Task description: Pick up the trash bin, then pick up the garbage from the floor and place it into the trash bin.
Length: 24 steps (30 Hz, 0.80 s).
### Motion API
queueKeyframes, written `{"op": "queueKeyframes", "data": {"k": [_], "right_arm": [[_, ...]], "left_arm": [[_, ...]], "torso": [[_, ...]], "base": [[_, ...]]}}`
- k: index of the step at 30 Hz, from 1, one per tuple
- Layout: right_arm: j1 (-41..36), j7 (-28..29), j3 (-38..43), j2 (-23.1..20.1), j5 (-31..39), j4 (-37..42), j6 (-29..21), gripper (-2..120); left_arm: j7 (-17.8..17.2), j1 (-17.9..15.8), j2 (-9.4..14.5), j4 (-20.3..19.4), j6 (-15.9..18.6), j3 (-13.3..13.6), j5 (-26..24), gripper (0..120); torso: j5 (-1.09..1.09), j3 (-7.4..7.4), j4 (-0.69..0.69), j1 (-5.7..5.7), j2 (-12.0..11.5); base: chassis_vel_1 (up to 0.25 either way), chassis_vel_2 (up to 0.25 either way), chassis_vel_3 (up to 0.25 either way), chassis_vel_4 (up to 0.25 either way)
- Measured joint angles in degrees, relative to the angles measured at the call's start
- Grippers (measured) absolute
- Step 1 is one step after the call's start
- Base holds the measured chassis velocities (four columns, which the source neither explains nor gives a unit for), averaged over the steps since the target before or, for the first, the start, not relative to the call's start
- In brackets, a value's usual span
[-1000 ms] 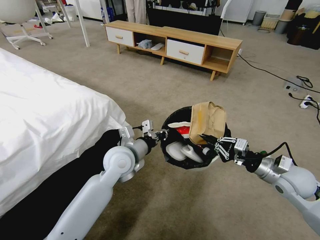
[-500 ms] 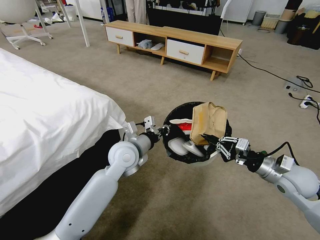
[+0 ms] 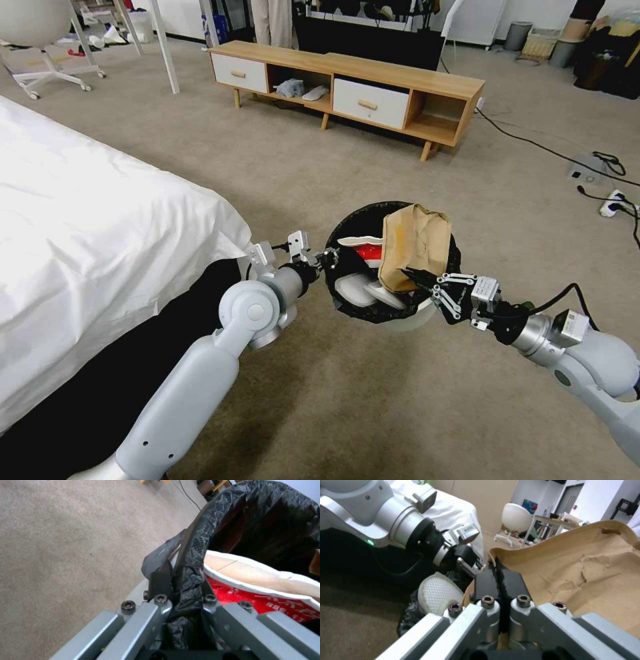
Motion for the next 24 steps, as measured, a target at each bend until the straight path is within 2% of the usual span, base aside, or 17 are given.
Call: {"op": "queueKeyframes", "data": {"k": [24], "right_arm": [[-0.3,0.1,0.7,-0.2,0.3,2.0,-0.4,0]], "left_arm": [[0.4,0.6,0.0,2.6,-0.3,0.0,0.7,3]], "torso": [[0.0,0.0,0.0,0.0,0.0]], "base": [[0.0,0.0,0.0,0.0]]}}
